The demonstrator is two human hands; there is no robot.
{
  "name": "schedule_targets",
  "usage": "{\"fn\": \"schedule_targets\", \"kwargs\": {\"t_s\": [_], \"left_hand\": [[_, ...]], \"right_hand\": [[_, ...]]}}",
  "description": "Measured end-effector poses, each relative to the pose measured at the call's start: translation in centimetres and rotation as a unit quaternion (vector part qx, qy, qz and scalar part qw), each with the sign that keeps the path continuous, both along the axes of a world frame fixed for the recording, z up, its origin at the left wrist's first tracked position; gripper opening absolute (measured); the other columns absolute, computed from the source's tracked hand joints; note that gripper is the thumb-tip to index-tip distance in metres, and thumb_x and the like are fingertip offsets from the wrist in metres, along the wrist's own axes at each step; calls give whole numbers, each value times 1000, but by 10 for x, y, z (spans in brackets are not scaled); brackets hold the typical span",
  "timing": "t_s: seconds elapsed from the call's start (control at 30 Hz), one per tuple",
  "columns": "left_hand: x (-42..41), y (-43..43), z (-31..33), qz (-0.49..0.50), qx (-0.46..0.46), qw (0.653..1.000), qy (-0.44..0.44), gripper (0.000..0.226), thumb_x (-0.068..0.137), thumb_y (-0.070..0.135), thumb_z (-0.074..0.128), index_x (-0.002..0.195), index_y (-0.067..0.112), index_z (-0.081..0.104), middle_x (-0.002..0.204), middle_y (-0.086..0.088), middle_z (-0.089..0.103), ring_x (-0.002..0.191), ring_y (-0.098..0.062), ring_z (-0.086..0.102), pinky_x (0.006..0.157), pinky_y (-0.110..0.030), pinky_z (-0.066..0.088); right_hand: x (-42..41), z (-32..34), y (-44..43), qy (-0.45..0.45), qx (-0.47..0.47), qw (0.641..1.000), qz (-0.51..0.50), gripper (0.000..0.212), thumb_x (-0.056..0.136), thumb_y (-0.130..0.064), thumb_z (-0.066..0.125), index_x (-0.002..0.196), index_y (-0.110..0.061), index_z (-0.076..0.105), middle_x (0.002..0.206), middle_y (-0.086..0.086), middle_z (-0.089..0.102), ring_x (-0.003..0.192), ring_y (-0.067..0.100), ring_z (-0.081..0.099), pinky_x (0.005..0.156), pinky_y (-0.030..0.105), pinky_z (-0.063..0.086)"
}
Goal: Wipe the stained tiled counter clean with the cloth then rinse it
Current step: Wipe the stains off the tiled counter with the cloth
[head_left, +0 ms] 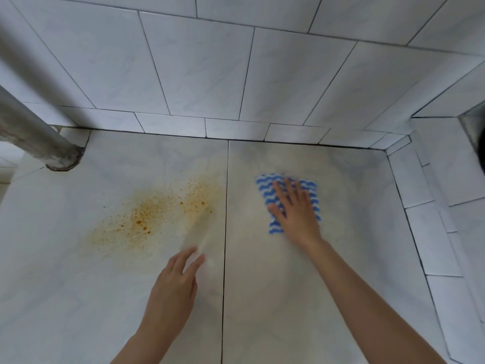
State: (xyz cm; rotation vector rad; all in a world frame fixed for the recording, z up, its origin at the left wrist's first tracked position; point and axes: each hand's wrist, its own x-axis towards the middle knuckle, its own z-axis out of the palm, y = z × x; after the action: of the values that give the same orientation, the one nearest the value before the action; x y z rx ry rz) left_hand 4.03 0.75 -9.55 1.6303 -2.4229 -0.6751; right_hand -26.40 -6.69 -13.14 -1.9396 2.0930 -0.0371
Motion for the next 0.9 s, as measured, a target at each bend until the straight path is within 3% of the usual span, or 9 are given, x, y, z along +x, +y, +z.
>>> {"fn": "schedule_targets", "kwargs": {"t_s": [0.07,0.17,0.27,0.47,0.67,0.9], "left_hand": [[0,0,0,1,1,1000,-2,47,68,-6,70,111,12,64,122,-7,59,106,-26,57,72,-36,56],[0,0,-1,0,-1,1000,-1,48,67,-6,71,112,12,64,122,-7,58,107,-26,55,73,-37,56],[0,0,0,2,-2,1000,3,48,67,-6,70,111,12,65,122,-7,59,107,-26,57,72,-36,56],[6,-1,1,-9,6,1000,23,53,66,-5,73,114,14,63,125,-4,57,111,-18,50,77,-30,54],[11,-3,2,-24,10,999,32,60,60,-5,76,114,16,63,125,-4,57,112,-16,45,76,-30,54],[9,-5,2,-21,5,1000,23,55,62,-3,75,113,17,65,122,-3,59,109,-18,51,76,-30,55]], "right_hand": [[-31,2,-3,15,11,996,-87,84,81,-72,0,149,-24,8,158,3,0,146,26,-4,117,38,-5],[-51,7,-18,22,43,979,-197,68,95,-58,16,150,-23,-3,158,5,-10,145,26,-11,117,40,-9],[-35,10,-51,13,50,968,-247,64,99,-48,20,150,-19,-7,158,9,-13,144,29,-14,116,45,-10],[56,9,-106,-3,48,995,-88,64,99,-51,18,149,-23,-9,156,6,-19,143,28,-18,113,41,-16],[129,7,-116,-13,48,998,33,63,98,-53,16,149,-27,-12,155,2,-23,141,24,-26,112,39,-21],[88,7,-102,0,38,996,77,62,97,-55,21,149,-32,-6,157,-4,-17,143,17,-21,115,34,-14]]}}
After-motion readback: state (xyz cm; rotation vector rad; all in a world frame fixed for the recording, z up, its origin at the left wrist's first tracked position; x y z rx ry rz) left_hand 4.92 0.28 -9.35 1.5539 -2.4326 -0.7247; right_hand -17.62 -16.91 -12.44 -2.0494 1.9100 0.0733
